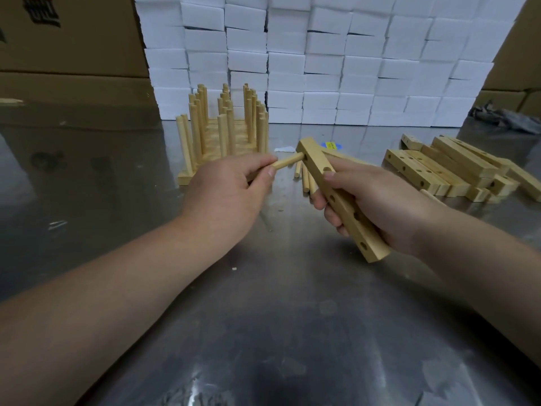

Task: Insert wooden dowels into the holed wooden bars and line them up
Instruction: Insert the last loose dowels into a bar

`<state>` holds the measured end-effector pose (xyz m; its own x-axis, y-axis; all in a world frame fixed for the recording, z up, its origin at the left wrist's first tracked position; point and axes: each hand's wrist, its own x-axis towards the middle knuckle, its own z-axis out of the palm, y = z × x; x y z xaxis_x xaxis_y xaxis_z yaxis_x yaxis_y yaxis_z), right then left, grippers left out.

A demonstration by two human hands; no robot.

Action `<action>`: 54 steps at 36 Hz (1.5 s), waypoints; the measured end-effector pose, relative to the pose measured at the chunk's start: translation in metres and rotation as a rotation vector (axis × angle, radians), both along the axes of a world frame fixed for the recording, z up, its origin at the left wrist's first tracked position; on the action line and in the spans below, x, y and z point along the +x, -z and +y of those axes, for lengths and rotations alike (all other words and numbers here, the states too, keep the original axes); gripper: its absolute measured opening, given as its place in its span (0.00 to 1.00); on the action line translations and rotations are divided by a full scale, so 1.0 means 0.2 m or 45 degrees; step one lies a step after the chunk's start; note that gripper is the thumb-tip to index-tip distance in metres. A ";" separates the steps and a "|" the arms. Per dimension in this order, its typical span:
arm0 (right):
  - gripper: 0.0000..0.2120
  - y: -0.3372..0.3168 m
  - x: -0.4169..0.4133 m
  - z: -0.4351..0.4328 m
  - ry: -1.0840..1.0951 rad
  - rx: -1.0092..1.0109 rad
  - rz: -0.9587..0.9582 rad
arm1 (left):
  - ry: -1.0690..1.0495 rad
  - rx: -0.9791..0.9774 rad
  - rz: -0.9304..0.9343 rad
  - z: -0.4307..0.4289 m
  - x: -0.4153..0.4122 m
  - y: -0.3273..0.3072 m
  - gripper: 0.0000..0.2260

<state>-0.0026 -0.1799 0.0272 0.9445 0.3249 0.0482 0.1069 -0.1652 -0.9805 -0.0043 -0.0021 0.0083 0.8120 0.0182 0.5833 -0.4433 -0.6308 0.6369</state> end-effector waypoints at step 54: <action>0.14 0.01 -0.05 0.03 0.014 -0.182 -0.181 | -0.011 0.368 -0.056 0.00 -0.03 -0.02 0.12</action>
